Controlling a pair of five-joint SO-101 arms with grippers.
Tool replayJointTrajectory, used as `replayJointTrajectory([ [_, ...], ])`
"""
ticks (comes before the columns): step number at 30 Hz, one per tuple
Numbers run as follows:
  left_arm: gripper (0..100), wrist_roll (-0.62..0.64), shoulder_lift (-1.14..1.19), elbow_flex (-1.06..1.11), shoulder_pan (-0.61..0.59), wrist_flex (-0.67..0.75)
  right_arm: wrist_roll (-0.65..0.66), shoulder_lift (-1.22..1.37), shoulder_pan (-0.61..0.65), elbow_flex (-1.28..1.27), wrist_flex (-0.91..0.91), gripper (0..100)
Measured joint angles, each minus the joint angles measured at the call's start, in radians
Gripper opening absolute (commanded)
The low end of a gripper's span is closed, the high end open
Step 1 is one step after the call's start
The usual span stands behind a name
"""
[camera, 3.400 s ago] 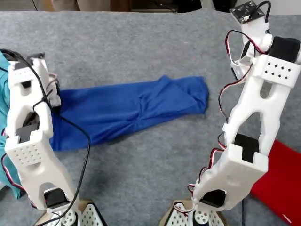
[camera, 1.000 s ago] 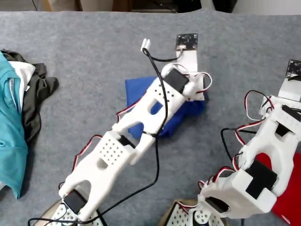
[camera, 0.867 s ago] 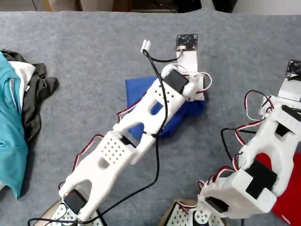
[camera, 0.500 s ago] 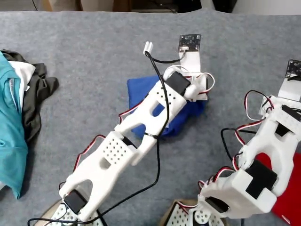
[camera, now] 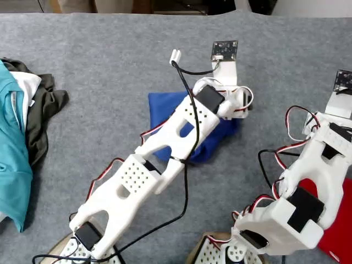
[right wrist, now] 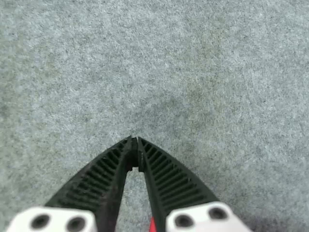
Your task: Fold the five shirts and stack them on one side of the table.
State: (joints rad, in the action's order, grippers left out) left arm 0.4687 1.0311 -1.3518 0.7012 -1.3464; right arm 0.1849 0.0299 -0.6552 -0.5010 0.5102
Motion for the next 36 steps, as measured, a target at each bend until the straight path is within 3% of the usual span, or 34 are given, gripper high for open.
replayJointTrajectory([
  [4,14,0.0,0.0,-0.074,-0.058,-0.041,0.005,0.0,0.0,0.0,0.0,0.9],
  [9,3,0.0,0.0,-0.192,-0.227,-0.152,0.034,0.0,0.038,-0.015,0.0,0.8],
  [13,2,0.002,0.0,-0.239,-0.364,-0.267,0.1,-0.002,0.152,-0.008,0.078,0.8],
  [17,2,0.002,0.0,-0.239,-0.388,-0.364,0.137,-0.038,0.265,0.068,0.215,0.9],
  [23,2,0.0,0.0,-0.126,-0.425,-0.399,0.229,-0.064,0.436,0.267,0.493,0.8],
  [32,2,0.02,-0.129,0.028,-0.833,-0.402,0.247,0.14,0.69,0.588,0.726,0.9],
  [36,2,0.018,-0.123,0.123,-0.882,-0.387,0.221,0.359,0.747,0.85,0.872,0.7],
])
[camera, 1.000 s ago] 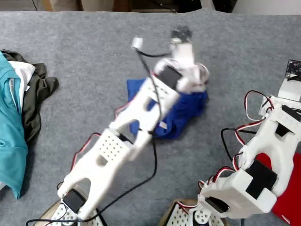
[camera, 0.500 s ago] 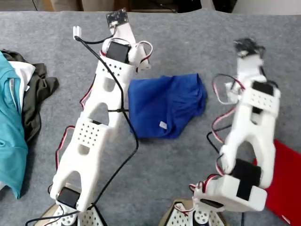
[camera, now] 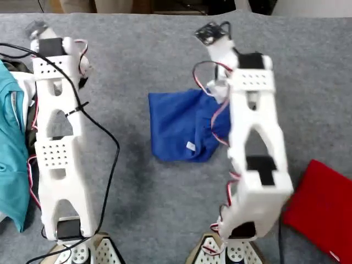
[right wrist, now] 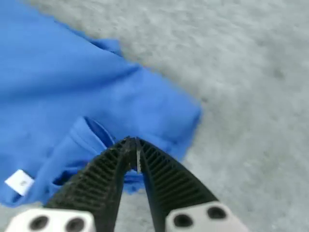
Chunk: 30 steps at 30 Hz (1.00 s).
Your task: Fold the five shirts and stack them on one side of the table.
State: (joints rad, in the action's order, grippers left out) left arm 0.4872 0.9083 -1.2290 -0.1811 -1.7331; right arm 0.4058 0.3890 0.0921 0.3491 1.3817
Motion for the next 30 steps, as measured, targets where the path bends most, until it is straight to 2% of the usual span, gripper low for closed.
replayJointTrajectory([
  [7,2,0.0,0.143,0.034,0.002,0.103,-0.028,0.397,0.083,0.54,0.281,0.7],
  [12,2,-0.002,0.232,-0.018,0.005,0.117,-0.028,0.624,0.083,0.807,0.379,0.6],
  [22,2,-0.002,0.304,-0.121,0.008,0.117,-0.028,0.651,0.081,0.775,0.384,0.5],
  [30,2,-0.002,0.304,-0.121,0.008,0.117,-0.009,0.511,0.023,0.497,0.384,0.5],
])
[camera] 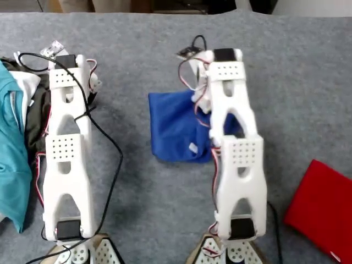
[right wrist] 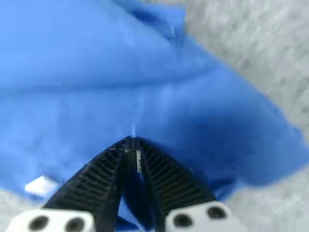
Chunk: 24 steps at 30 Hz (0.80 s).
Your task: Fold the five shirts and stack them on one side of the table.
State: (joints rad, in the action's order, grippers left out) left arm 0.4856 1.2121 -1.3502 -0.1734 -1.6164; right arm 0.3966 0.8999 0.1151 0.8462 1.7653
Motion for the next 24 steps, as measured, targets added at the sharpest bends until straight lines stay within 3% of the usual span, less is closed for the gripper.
replayJointTrajectory([
  [12,2,-0.003,0.0,0.0,0.0,0.0,0.109,-0.37,-0.184,-0.476,-0.012,0.5],
  [19,2,-0.02,0.0,0.0,0.005,0.0,0.169,-0.583,-0.265,-0.867,-0.207,0.5],
  [24,2,-0.046,0.0,-0.023,0.071,-0.006,0.133,-0.647,-0.265,-0.907,-0.299,0.5],
])
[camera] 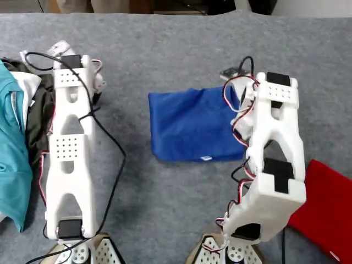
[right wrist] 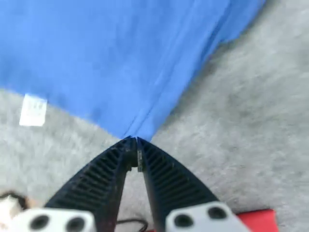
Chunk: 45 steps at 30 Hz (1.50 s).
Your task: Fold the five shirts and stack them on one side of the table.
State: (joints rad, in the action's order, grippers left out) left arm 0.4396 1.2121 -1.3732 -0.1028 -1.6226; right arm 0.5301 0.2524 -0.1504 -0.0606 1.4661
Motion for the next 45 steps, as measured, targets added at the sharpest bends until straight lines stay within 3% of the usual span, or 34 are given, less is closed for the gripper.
replayJointTrajectory([
  [7,2,-0.087,-0.069,-0.198,0.245,-0.12,-0.061,-0.006,-0.017,-0.035,-0.061,0.5],
  [15,2,-0.097,-0.069,0.003,0.423,-0.126,-0.006,-0.348,-0.061,-0.468,-0.327,0.5],
  [20,2,-0.097,-0.071,0.008,0.43,-0.126,-0.029,-0.499,-0.06,-0.684,-0.493,0.5],
  [37,2,-0.095,-0.071,-0.143,0.377,-0.123,-0.158,-0.341,0.091,-0.655,-0.609,0.5],
  [45,2,-0.035,0.029,-0.104,0.393,0.051,-0.16,-0.241,0.08,-0.628,-0.641,0.5],
])
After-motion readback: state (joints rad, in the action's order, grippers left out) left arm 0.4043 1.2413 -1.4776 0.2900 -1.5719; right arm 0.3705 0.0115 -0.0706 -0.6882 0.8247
